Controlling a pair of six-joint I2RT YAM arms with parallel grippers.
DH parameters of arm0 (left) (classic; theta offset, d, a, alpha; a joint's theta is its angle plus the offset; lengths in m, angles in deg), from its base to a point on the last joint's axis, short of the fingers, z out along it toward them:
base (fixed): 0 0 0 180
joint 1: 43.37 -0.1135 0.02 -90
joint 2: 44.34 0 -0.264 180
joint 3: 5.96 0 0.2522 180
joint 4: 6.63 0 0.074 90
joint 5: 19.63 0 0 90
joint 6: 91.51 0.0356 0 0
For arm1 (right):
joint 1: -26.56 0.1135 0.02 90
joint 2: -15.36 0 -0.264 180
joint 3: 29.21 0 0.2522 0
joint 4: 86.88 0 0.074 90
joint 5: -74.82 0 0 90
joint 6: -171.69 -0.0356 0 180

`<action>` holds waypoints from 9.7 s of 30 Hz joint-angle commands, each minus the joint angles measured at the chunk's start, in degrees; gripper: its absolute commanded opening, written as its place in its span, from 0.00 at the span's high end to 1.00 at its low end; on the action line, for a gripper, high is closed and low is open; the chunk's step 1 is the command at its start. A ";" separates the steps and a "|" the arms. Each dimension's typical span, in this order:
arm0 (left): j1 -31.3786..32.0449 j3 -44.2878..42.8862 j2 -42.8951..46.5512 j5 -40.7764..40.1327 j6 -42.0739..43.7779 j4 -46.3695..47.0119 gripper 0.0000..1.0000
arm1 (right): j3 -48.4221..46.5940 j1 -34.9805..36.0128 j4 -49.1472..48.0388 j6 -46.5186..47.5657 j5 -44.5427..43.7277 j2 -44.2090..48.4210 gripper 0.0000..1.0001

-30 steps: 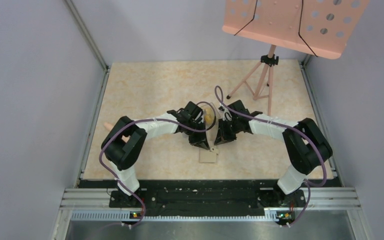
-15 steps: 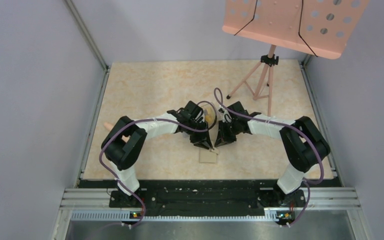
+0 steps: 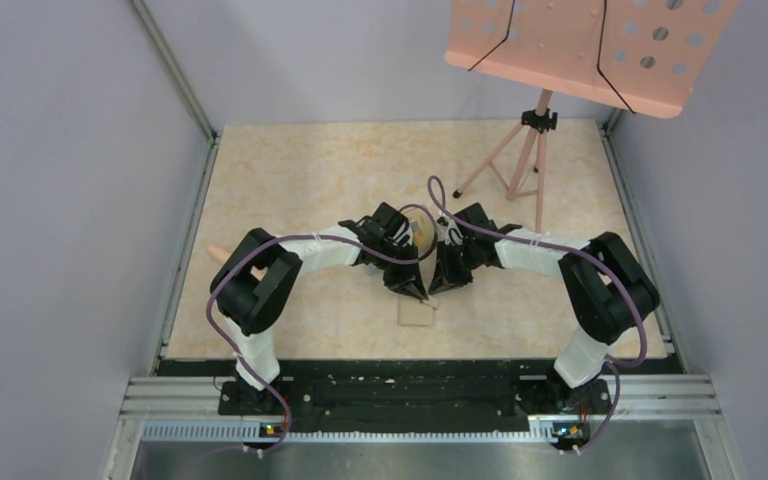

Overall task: Put the credit cards into the card holder
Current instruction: Close the card holder at the center of the board.

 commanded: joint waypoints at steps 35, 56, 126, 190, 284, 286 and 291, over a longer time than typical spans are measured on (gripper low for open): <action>0.29 -3.54 1.20 -6.87 1.93 -6.94 1.00 | 0.75 1.05 -0.52 -0.04 0.33 -0.62 1.00; 0.72 -3.78 0.60 -4.11 1.73 -8.18 1.00 | 0.64 1.21 -0.55 0.13 0.44 -1.30 1.00; 2.49 -5.09 2.55 -11.12 5.57 -9.12 1.00 | 0.73 1.54 0.26 0.92 0.51 -0.41 1.00; 4.86 -5.18 -1.19 -9.18 6.40 -8.85 1.00 | 2.88 5.74 -3.11 3.37 3.64 3.78 1.00; 11.17 -12.09 -12.09 -16.26 11.29 -14.40 0.75 | -1.73 12.13 8.99 5.32 -10.02 -10.72 1.00; 12.05 -13.40 -13.42 -17.79 11.44 -16.29 0.75 | -1.72 12.11 8.80 5.31 -9.57 -11.10 1.00; 12.47 -13.19 -15.51 -19.48 10.93 -16.64 0.83 | -1.07 12.20 8.43 4.75 -9.37 -12.25 1.00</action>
